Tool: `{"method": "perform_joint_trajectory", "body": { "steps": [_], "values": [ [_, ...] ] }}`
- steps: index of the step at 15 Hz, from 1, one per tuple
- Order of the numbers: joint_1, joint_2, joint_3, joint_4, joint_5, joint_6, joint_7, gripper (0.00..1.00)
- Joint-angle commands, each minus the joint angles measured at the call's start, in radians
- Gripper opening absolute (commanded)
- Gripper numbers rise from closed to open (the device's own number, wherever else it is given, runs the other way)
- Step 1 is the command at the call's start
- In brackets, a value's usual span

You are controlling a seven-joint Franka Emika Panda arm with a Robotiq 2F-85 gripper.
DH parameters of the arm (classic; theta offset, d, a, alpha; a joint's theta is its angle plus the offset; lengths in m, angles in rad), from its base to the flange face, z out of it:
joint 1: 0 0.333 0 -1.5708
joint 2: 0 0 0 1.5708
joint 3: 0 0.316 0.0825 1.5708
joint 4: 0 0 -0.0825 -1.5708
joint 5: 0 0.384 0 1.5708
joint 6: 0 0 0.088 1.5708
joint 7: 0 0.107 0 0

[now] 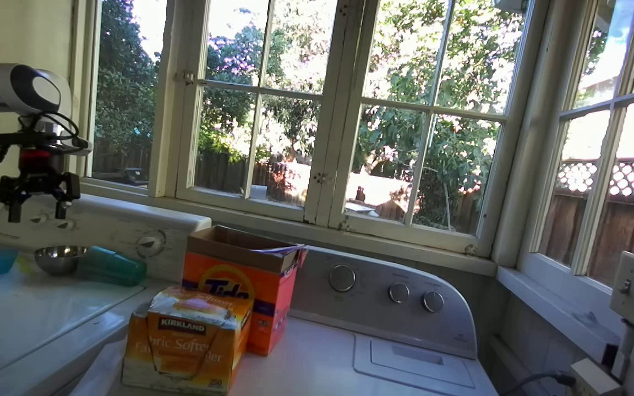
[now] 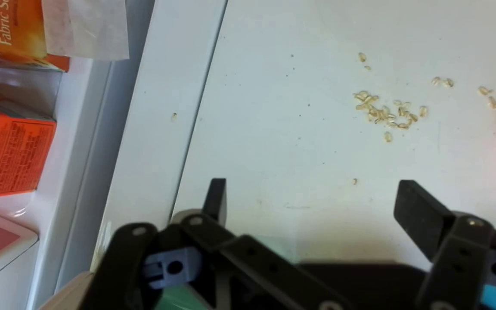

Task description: Move the orange box to the top of the right machine then place the green cup upright.

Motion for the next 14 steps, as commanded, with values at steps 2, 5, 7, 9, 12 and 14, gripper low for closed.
{"method": "perform_joint_trajectory", "body": {
  "steps": [2, 5, 7, 9, 12, 14],
  "values": [
    [0.016, 0.012, -0.038, 0.014, -0.010, -0.027, 0.170, 1.00],
    [0.014, 0.039, -0.046, 0.030, 0.009, -0.050, 0.329, 1.00],
    [0.017, 0.057, -0.053, 0.033, -0.017, -0.028, 0.336, 1.00],
    [0.015, 0.075, -0.063, 0.042, -0.031, -0.027, 0.324, 1.00],
    [0.021, 0.090, -0.088, 0.062, -0.060, -0.037, 0.283, 1.00],
    [0.037, 0.128, -0.119, 0.128, -0.088, -0.061, 0.181, 1.00]
  ]
}}
